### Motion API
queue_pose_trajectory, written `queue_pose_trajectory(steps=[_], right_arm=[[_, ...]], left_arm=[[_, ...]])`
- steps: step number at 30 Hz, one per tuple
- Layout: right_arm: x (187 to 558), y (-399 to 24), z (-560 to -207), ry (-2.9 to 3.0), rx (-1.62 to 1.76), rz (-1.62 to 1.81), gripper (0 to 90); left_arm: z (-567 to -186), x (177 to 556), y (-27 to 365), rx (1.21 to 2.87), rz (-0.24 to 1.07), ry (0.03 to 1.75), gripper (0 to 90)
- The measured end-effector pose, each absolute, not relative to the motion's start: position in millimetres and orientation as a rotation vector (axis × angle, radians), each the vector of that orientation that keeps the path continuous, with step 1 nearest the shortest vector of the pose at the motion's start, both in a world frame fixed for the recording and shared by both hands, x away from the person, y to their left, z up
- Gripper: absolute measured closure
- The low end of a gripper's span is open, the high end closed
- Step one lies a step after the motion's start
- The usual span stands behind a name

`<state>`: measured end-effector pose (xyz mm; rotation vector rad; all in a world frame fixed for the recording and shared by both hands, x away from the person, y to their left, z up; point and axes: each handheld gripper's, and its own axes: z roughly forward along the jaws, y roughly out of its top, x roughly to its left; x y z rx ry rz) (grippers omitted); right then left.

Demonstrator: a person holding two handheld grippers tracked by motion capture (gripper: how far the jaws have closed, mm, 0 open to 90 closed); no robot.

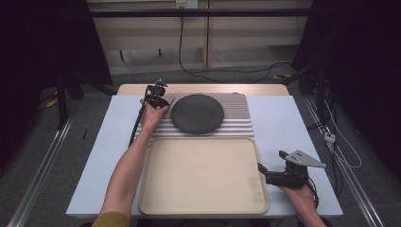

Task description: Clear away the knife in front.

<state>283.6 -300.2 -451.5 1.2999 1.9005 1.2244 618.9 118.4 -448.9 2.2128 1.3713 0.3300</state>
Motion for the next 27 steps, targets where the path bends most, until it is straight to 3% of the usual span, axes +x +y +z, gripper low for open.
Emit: queue_pose_trajectory(steps=[27], right_arm=[[283, -299, -451, 1.904, 1.295, 1.218, 3.8]], left_arm=[[-422, 605, 127, 2.214, 0.326, 1.322, 80.0]])
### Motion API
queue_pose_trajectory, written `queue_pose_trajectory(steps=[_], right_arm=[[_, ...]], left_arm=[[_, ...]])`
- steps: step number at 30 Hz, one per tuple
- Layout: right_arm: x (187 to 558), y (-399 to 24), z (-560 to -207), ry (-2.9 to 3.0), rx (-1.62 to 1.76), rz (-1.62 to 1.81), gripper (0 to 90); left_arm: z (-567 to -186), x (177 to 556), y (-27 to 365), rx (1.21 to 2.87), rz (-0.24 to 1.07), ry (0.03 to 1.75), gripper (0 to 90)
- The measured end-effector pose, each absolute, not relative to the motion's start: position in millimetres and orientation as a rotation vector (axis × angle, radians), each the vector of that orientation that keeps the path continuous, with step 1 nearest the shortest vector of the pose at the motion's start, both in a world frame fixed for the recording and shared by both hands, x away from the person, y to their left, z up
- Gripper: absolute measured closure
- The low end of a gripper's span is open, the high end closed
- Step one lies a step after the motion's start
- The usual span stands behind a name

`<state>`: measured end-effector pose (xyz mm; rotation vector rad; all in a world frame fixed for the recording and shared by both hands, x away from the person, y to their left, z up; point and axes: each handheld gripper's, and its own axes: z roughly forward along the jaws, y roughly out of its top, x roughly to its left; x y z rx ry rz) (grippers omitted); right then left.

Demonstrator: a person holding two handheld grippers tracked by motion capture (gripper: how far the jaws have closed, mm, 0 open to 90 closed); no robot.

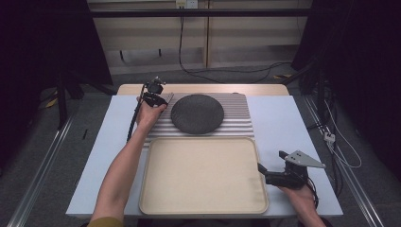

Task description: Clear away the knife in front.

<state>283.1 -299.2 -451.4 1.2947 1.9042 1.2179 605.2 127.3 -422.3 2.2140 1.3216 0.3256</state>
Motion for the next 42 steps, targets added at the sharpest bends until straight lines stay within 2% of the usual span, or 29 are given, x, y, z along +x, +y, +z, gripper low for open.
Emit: queue_pose_trajectory(steps=[16, 42], right_arm=[[282, -298, -451, 1.913, 1.287, 1.223, 3.7], [281, -296, -450, 1.917, 1.274, 1.216, 3.7]], left_arm=[[-398, 577, 136, 2.208, 0.313, 1.259, 80.0], [-373, 513, 119, 2.260, 0.271, 1.113, 80.0]])
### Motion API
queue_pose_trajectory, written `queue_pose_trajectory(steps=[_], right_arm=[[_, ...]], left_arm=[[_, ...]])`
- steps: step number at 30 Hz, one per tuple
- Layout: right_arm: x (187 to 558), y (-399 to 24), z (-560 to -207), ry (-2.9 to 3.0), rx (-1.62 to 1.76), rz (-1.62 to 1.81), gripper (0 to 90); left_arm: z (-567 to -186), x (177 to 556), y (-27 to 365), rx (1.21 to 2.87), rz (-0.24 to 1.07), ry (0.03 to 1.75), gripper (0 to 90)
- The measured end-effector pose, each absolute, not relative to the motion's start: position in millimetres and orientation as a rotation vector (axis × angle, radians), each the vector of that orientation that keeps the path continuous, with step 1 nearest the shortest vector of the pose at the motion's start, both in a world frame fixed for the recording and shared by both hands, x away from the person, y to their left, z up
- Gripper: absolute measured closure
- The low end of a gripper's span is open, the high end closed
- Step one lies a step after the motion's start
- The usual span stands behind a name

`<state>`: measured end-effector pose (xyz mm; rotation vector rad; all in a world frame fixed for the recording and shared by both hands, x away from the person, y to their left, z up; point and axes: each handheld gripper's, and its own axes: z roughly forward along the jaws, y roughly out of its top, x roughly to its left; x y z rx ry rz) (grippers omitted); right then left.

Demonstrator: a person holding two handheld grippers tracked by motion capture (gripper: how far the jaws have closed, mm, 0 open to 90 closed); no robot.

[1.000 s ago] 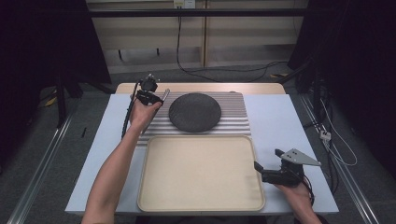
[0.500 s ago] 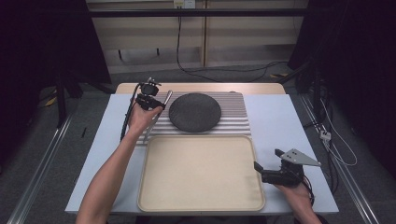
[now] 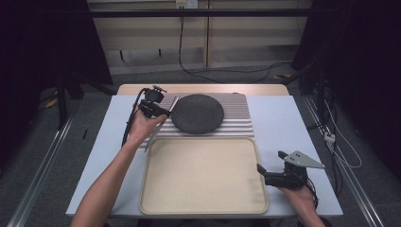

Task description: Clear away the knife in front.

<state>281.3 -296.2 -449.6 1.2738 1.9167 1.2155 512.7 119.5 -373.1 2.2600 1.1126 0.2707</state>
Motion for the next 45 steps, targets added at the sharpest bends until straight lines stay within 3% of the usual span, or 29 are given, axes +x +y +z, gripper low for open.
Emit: queue_pose_trajectory(steps=[27, 45], right_arm=[[283, -294, -450, 1.922, 1.275, 1.205, 3.7], [283, -293, -450, 1.924, 1.272, 1.203, 3.7]], left_arm=[[-367, 437, 118, 2.270, 0.231, 1.053, 79.9], [-396, 419, 100, 2.344, 0.135, 1.052, 79.8]])
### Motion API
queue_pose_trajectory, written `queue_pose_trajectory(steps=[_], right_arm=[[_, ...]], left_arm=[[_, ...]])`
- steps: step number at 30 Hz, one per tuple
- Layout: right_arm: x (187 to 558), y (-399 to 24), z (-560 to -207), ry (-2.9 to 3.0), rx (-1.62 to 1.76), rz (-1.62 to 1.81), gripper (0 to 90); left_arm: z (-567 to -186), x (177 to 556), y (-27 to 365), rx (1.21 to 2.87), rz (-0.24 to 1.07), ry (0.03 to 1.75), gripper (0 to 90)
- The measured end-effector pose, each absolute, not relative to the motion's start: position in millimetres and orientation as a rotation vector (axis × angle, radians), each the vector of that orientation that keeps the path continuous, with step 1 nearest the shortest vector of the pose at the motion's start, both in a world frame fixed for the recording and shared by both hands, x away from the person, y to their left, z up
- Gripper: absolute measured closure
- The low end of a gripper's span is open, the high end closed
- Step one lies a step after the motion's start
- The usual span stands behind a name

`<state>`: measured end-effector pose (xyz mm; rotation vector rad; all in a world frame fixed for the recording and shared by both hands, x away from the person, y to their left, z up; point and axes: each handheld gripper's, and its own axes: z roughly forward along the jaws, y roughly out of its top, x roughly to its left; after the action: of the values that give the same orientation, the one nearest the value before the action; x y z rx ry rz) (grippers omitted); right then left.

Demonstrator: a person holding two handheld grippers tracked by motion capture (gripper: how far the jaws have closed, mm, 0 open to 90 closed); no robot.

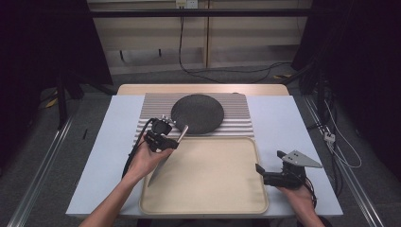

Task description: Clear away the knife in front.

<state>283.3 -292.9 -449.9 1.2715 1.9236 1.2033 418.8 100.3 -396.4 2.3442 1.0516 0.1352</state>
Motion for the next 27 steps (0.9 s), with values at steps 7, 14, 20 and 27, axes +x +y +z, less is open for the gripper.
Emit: queue_pose_trajectory(steps=[7, 14, 20, 27], right_arm=[[284, -293, -451, 1.931, 1.272, 1.199, 3.7], [284, -292, -451, 1.937, 1.276, 1.196, 3.7], [284, -293, -451, 1.933, 1.279, 1.192, 3.3], [282, -293, -450, 1.926, 1.276, 1.192, 3.3]], left_arm=[[-408, 411, 99, 2.387, 0.148, 1.055, 79.8], [-418, 405, 101, 2.397, 0.133, 1.053, 79.8], [-427, 403, 98, 2.422, 0.113, 1.052, 79.8], [-432, 400, 101, 2.419, 0.140, 1.050, 79.6]])
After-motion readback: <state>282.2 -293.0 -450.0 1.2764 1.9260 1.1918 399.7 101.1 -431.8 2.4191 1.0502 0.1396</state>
